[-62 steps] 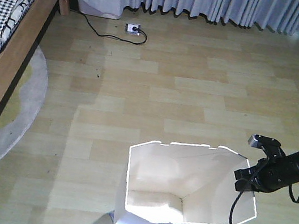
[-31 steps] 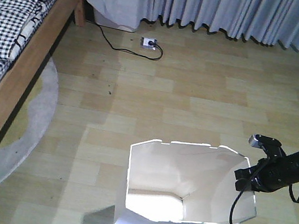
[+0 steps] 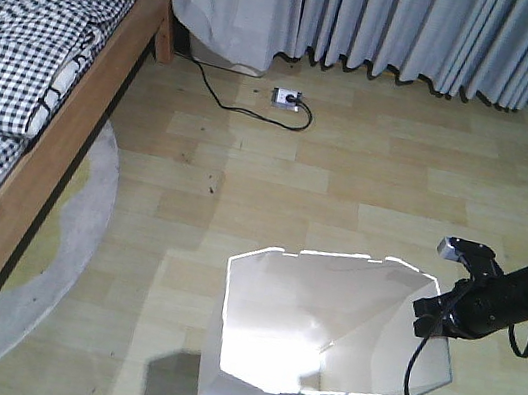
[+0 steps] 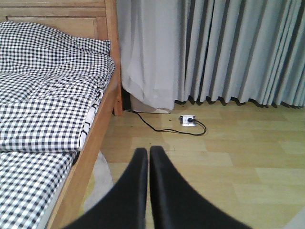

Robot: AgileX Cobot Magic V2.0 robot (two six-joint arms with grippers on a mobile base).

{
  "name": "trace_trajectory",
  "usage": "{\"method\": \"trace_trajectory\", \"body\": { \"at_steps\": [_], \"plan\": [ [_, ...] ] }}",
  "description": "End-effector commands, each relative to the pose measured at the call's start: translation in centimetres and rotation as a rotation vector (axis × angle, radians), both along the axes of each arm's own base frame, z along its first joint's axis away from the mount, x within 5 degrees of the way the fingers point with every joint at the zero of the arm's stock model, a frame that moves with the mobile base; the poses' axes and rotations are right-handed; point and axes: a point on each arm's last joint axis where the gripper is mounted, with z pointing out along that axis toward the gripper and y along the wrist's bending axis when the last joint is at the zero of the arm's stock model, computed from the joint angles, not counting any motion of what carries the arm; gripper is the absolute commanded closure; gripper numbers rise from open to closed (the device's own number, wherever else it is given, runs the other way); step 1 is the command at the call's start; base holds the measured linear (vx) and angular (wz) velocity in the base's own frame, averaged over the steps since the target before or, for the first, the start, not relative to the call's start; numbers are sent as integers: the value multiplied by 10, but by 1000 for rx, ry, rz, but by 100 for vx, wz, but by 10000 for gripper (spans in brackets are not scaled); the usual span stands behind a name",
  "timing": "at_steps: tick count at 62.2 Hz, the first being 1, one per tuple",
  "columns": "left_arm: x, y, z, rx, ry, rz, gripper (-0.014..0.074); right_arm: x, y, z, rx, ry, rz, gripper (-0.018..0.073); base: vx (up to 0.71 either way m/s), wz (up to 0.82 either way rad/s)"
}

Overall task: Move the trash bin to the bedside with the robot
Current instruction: 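Carry the held bin with the right gripper toward the bed and curtains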

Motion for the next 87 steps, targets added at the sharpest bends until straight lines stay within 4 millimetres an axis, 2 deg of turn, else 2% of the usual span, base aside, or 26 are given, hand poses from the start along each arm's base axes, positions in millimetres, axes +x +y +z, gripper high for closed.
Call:
{"method": "trace_trajectory", "body": {
  "at_steps": [1,87],
  "plan": [
    [1,0,1,-7,-64,-4,602,8,9,33,143,-25,-17,564,24,4],
    [1,0,1,-7,-64,-4,602,8,9,33,144,-25,-17,564,26,-4]
  ]
}}
